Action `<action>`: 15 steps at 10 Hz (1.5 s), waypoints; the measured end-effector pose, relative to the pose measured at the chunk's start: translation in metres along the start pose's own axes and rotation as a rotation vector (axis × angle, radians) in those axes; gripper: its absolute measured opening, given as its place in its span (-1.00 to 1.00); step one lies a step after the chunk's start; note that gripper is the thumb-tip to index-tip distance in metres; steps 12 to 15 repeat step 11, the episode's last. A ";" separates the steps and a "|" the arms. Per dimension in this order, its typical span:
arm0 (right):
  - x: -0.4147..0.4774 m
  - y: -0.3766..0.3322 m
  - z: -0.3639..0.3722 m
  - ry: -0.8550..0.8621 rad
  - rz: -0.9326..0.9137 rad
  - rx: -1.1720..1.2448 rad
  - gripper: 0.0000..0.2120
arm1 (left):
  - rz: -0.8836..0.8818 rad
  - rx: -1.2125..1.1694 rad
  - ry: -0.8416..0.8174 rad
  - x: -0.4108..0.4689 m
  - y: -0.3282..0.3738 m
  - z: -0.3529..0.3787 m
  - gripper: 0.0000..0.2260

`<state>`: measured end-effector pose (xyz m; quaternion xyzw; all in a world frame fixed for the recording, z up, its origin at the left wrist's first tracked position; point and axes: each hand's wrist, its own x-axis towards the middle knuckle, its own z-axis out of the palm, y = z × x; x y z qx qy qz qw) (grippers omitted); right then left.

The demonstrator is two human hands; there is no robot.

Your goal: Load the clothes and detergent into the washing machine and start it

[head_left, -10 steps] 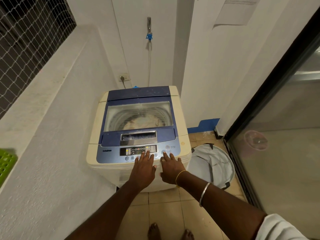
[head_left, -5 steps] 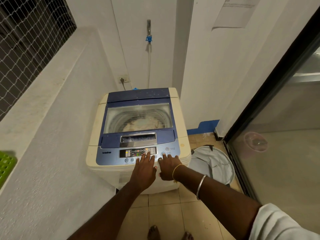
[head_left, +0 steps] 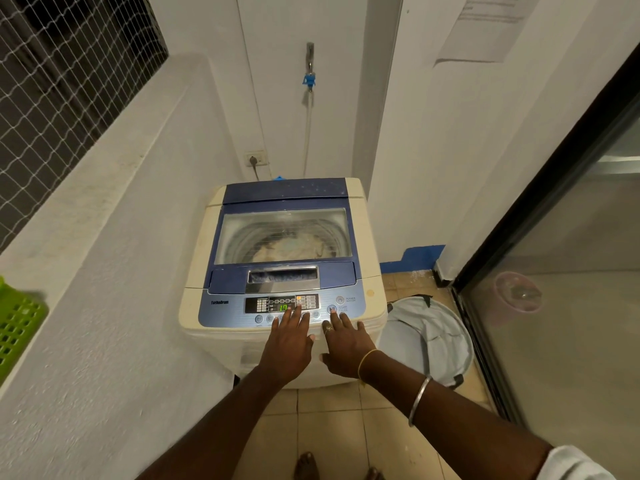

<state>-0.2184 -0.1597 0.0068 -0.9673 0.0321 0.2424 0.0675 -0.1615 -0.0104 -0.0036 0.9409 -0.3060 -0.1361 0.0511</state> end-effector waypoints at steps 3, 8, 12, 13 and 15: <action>0.004 0.001 -0.008 0.027 0.014 0.020 -0.24 | -0.010 -0.017 0.002 -0.003 -0.001 -0.004 -0.48; 0.005 0.000 -0.012 0.028 0.030 0.031 -0.23 | -0.009 0.007 0.001 -0.003 -0.006 -0.006 -0.49; 0.005 0.001 -0.024 0.068 -0.002 -0.003 -0.22 | 0.008 -0.031 0.056 0.004 -0.012 -0.011 -0.48; 0.005 0.001 -0.024 0.068 -0.002 -0.003 -0.22 | 0.008 -0.031 0.056 0.004 -0.012 -0.011 -0.48; 0.005 0.001 -0.024 0.068 -0.002 -0.003 -0.22 | 0.008 -0.031 0.056 0.004 -0.012 -0.011 -0.48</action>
